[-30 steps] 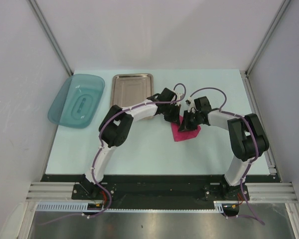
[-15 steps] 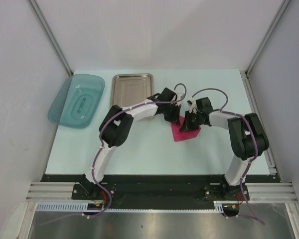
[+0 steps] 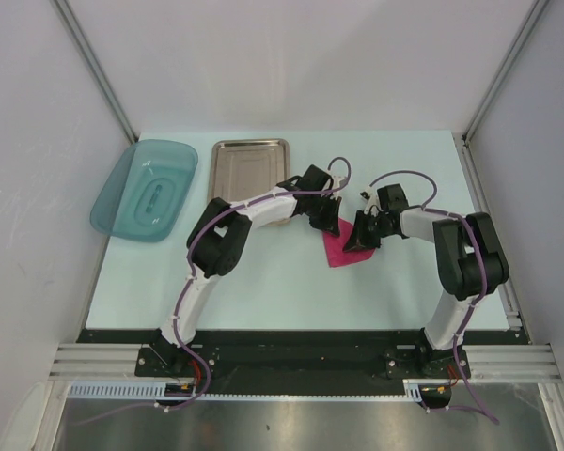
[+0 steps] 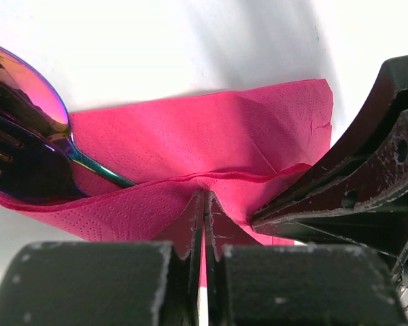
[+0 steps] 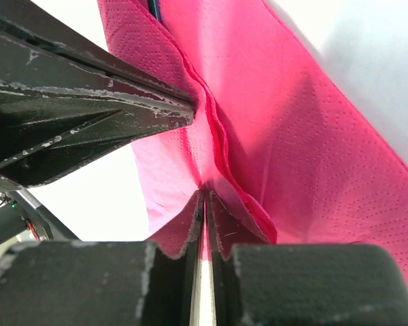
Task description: Place the utensils on the paper napkin and roll it up
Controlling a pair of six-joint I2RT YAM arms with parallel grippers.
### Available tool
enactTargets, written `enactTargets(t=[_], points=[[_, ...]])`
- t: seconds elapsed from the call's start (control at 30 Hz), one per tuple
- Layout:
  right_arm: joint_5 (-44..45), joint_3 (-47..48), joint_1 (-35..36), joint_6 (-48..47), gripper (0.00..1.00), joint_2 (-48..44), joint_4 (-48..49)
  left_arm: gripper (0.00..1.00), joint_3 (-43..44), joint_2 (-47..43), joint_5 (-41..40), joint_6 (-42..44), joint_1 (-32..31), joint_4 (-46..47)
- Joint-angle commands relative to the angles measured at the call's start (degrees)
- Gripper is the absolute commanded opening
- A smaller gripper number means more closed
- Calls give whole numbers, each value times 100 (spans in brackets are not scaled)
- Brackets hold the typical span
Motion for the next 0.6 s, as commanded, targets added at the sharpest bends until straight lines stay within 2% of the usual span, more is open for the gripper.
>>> enactTargets(t=[0.0,0.33,0.57], points=[[168,-38,84,-156,6,207,-433,1,38,297,-205,233,34,-147],[608,32,216,-262,3,480,-520,14,689,551,-547,215,404,-341],[678,94,322,-289,1,594,-564,16,934,648,-671,285,553,-182]])
